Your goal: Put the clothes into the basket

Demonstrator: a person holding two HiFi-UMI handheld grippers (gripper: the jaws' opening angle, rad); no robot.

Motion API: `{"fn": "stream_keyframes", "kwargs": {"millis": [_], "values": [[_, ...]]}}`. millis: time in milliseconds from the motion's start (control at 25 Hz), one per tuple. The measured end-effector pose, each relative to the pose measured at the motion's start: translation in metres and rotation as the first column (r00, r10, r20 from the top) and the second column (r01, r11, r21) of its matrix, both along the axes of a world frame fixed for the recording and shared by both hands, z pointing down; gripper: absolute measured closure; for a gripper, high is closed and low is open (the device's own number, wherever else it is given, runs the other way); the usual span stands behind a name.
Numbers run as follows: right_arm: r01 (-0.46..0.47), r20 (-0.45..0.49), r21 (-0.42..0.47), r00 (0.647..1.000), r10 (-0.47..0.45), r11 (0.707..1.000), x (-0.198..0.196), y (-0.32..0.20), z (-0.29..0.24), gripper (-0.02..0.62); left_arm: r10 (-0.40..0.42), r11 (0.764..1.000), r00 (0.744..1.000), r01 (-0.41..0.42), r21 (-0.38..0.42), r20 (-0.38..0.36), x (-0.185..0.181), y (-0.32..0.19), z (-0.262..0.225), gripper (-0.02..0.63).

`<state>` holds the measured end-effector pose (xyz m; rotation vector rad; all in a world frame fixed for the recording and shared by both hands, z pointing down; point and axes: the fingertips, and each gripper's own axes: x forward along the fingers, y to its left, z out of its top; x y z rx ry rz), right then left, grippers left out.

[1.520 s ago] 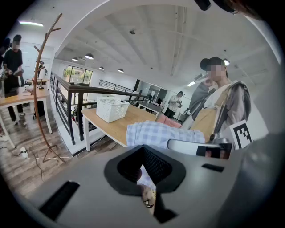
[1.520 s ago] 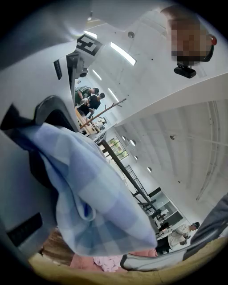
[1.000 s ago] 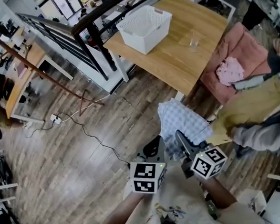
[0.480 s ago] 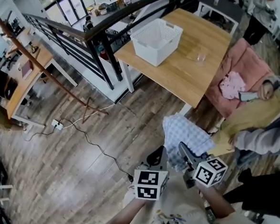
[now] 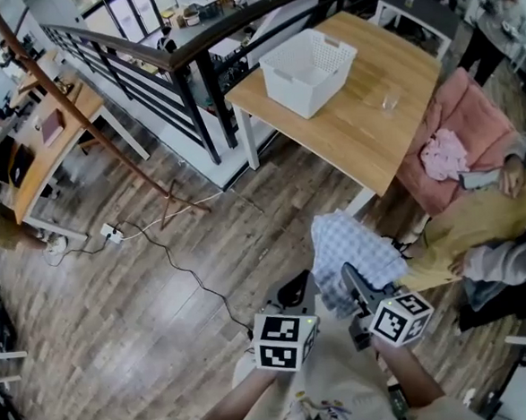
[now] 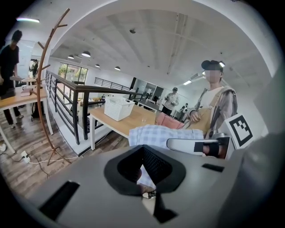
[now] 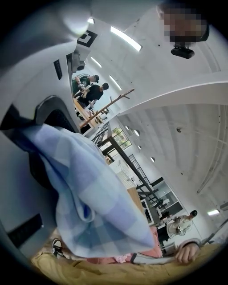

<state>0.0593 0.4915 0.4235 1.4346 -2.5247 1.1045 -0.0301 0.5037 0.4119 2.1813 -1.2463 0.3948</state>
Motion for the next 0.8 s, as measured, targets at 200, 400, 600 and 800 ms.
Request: {"fn": "stream_keyframes", "kwargs": {"millis": [200,400,600,800], "values": [[0.000,0.012,-0.004,1.000,0.000,1.000,-0.006,-0.010,0.001,0.512,-0.001,1.000,1.000,0.001,-0.005,-0.006,-0.006,-0.008,-0.001,0.606],[0.009,0.028,-0.033,1.000,-0.008,0.999,-0.014,-0.029,0.011,0.512,-0.007,1.000,1.000,0.007,-0.019,-0.005,-0.011,-0.027,0.006,0.605],[0.018,0.043,-0.047,0.999,-0.016,0.999,-0.007,-0.067,0.018,0.512,-0.003,0.999,1.000,0.004,-0.038,0.004,-0.002,-0.062,0.015,0.606],[0.021,0.048,-0.058,0.999,-0.019,0.998,0.006,-0.117,0.017,0.512,-0.009,0.999,1.000,0.009,-0.040,0.010,0.006,-0.114,0.014,0.604]]}}
